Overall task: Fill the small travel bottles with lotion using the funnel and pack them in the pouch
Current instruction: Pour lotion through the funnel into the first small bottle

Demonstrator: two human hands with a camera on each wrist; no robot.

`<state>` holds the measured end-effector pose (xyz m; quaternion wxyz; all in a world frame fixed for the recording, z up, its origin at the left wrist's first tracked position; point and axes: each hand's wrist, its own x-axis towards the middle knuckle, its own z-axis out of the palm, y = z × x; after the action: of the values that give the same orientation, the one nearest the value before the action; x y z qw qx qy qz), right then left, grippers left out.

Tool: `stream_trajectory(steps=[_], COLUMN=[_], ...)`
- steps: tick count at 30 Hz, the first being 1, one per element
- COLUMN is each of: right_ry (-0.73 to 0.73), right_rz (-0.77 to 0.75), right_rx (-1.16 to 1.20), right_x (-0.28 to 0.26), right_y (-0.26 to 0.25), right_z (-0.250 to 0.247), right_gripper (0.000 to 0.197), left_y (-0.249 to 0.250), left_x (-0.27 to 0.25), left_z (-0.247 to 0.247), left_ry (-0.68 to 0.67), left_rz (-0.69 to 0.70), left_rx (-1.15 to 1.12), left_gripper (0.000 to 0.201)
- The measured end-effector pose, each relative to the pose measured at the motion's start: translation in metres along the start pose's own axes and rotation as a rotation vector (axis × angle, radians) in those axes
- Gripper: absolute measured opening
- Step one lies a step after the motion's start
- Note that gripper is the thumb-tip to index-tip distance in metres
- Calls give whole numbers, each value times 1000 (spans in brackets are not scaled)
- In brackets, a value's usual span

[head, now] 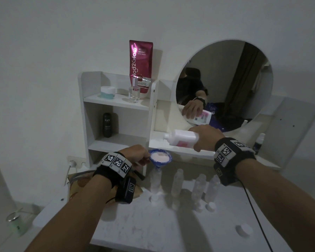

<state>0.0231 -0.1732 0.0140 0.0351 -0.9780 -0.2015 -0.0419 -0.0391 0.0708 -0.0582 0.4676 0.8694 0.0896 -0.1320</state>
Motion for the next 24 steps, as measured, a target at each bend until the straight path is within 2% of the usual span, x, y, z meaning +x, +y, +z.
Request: stream_trajectory(steps=[4,8,14,20,24], right_ry=[32,64,106,253,279], right_rz=[0,3,81,205,221], right_rx=[216,474,754,968,1023], right_x=[-2,-7,-31,-59,-72], right_y=[10,26,62,112,137], right_z=[3,-3,-8,-7,-8], right_gripper=[50,40,41,40,40], left_y=[1,1,2,7,9], left_x=[-1,-3,-1,5,8], left_z=[0,1,2,6,6], left_ry=[6,22,55,84,81], left_rz=[-22,-43,-47,-49,-51], left_rx=[-3,-14,1,40,72], left_gripper=[21,22,22,22,20])
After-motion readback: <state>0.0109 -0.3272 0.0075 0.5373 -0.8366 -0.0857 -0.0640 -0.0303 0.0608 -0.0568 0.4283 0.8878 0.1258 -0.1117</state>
